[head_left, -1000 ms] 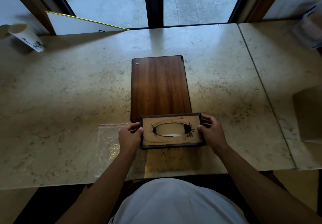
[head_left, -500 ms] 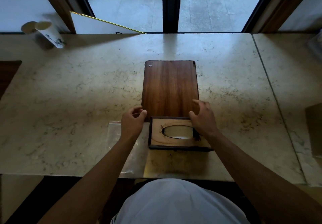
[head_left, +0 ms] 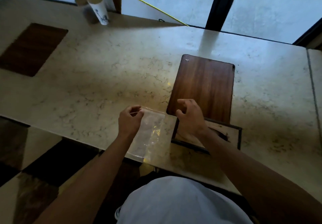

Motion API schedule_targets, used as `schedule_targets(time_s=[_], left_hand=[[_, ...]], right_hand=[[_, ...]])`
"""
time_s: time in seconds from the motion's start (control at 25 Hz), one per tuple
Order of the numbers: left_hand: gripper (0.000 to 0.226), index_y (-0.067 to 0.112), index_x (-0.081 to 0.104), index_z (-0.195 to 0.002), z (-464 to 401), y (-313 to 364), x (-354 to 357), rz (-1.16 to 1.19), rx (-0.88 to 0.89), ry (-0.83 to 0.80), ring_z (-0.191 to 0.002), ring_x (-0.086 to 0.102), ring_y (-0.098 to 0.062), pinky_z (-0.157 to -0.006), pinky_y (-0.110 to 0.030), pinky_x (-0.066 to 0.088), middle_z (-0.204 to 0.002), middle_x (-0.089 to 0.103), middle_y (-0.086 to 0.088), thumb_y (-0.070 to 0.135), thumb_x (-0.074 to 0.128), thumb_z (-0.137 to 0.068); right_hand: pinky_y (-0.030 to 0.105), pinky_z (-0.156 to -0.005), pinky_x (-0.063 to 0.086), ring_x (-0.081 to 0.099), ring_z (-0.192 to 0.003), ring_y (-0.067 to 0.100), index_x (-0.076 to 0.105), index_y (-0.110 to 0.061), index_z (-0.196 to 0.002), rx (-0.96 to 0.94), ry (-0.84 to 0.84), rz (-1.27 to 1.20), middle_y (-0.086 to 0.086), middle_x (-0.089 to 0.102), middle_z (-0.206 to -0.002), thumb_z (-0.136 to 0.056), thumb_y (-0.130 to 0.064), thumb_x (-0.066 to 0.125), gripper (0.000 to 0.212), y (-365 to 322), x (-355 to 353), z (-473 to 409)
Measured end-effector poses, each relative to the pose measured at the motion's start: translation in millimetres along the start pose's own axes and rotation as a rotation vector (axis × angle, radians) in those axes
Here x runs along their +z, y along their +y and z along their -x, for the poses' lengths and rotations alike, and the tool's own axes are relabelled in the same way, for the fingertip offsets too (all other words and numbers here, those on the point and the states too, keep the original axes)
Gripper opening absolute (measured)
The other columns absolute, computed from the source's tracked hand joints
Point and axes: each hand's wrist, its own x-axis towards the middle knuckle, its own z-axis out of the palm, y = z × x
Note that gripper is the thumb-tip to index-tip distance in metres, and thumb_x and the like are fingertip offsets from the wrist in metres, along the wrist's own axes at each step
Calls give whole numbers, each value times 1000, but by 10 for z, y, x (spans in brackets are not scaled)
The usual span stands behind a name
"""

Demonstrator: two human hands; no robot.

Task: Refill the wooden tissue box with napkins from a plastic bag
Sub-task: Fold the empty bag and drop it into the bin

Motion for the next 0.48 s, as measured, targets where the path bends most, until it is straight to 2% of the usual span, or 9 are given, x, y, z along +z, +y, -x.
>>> schedule_targets(time_s=[0.12,0.24,0.32,0.48], left_hand=[[23,13,74,-110,-24,-164,-166,23,-60,38,-95,71,-17,-89,-38,59,-103,75,-5,17,72,-87],[22,14,74,-108,-59,-324,-263,-13,-87,41,-93,71,-15,-85,-35,59,-100,75,-3,19,72,-87],[21,14,74,-106,-88,-427,-296,-65,-119,17,-93,71,-16,-83,-32,58,-98,74,-1,19,72,-86],[27,13,72,-112,-125,-668,-333,-206,-164,-70,-97,70,-19,-84,-33,56,-100,72,-1,18,71,-85]], right_hand=[[23,-97,44,54,-127,19,60,-12,-135,-39,-92,10,7,54,-139,-94,-14,62,41,-183,269,0],[35,-100,50,58,-118,21,63,-8,-130,-30,-168,51,10,57,-135,-92,-15,59,39,-283,501,21],[40,-99,52,61,-112,23,64,-8,-128,41,-180,73,11,59,-131,-91,-16,58,38,-296,641,56],[35,-100,50,58,-121,27,60,-7,-134,193,-281,166,12,61,-135,-91,-21,64,45,-285,845,128]])
